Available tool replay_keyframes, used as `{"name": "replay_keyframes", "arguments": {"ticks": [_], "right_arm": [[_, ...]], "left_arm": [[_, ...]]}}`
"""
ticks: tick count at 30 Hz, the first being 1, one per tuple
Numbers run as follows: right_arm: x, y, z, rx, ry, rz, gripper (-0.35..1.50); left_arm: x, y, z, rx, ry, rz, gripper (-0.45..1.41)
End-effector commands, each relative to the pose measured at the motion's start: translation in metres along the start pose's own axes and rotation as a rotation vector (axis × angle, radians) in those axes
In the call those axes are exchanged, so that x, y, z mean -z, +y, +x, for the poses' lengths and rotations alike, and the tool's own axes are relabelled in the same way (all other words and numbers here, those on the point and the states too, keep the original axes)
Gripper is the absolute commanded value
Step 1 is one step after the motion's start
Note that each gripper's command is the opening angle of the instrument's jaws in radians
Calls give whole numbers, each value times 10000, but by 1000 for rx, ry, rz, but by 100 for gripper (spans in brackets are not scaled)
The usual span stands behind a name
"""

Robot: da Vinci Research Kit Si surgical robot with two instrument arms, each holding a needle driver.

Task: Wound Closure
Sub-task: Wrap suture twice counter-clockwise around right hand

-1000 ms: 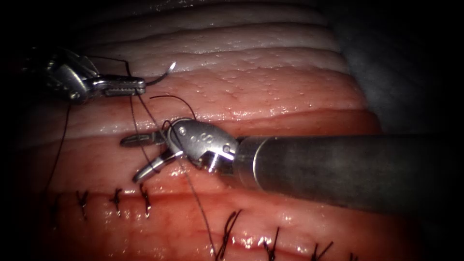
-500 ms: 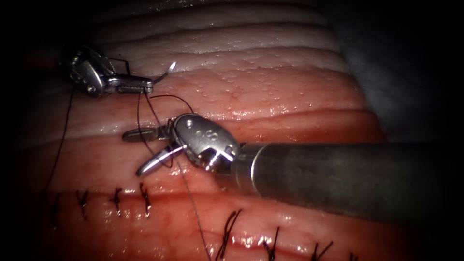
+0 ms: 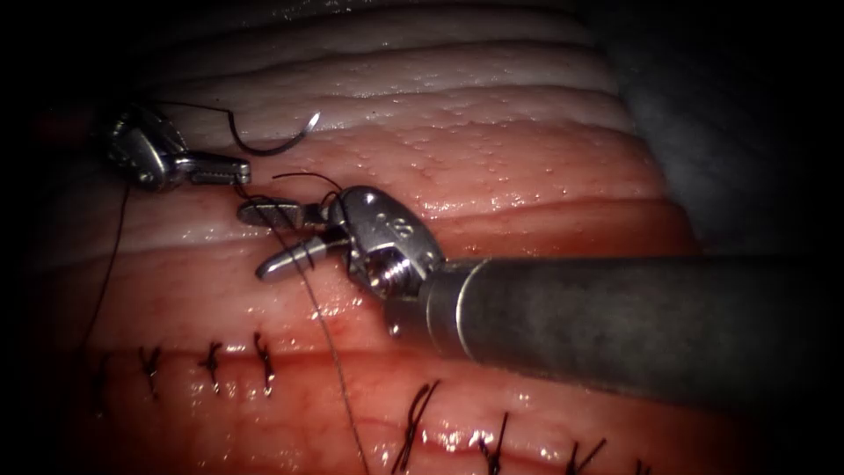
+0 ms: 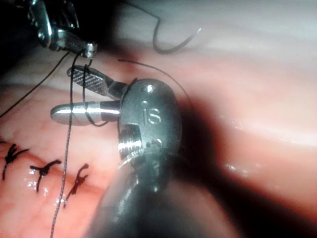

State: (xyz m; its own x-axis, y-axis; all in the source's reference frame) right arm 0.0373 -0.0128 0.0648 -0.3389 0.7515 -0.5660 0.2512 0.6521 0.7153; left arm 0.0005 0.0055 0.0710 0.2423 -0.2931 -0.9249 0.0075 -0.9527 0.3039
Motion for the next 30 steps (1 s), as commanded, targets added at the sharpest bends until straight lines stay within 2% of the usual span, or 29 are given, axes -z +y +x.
{"name": "replay_keyframes", "arguments": {"ticks": [1,5,13,19,27,30], "right_arm": [[-1,8,-1,-1,19,-20,62],[5,13,4,-11,61,-66,54],[5,14,7,-15,66,-71,47],[1,9,9,-25,79,-81,47],[-15,-1,7,-79,140,-133,47],[-18,-2,11,-98,170,-159,61]], "left_arm": [[-1,-1,-5,-4,4,5,-45],[3,7,0,2,11,7,-45],[1,22,3,18,29,-4,-45],[-2,25,0,13,29,-3,-45],[-18,36,-8,26,9,9,-45],[-26,47,-9,32,-2,-1,-45]]}}
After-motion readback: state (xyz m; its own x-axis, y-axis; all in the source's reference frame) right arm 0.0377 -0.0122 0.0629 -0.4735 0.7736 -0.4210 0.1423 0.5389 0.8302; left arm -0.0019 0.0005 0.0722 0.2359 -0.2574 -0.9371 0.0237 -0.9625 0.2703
